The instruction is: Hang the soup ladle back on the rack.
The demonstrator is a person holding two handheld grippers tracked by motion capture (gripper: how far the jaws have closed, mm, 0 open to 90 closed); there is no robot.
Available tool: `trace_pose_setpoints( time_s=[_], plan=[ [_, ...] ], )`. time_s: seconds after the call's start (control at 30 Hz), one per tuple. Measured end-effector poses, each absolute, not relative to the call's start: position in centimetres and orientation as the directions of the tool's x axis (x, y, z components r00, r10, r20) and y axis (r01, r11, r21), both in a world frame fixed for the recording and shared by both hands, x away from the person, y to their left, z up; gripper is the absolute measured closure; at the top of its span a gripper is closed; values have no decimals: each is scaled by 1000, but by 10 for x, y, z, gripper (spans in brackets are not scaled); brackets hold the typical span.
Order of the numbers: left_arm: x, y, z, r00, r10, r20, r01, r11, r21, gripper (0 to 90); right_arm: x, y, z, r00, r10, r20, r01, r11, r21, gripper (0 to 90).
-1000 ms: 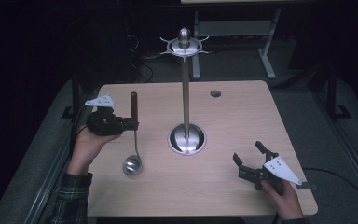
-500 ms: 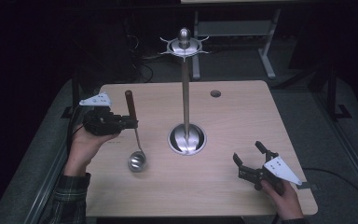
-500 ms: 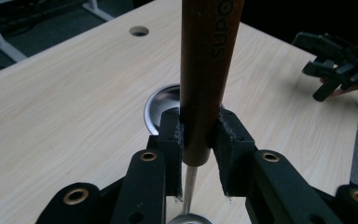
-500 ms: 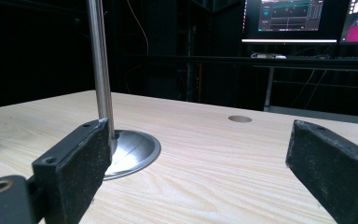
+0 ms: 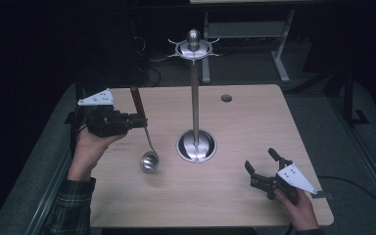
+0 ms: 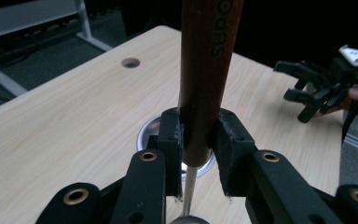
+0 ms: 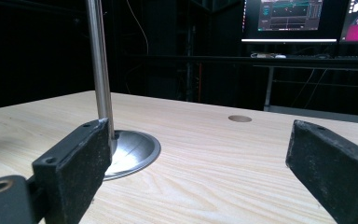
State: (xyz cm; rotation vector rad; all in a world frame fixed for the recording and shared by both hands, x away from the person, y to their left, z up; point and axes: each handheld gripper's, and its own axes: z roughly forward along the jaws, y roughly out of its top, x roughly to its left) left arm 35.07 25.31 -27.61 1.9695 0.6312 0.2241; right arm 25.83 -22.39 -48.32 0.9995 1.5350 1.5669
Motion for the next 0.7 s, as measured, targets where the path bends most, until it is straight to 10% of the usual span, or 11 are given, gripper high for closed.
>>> trace_pose_setpoints(
  time_s=[0.7],
  plan=[
    [375, 233, -225, 884, 464, -47, 235, -357, 904, 735, 258, -224, -483, -445, 895, 45, 27, -37, 999, 63]
  ],
)
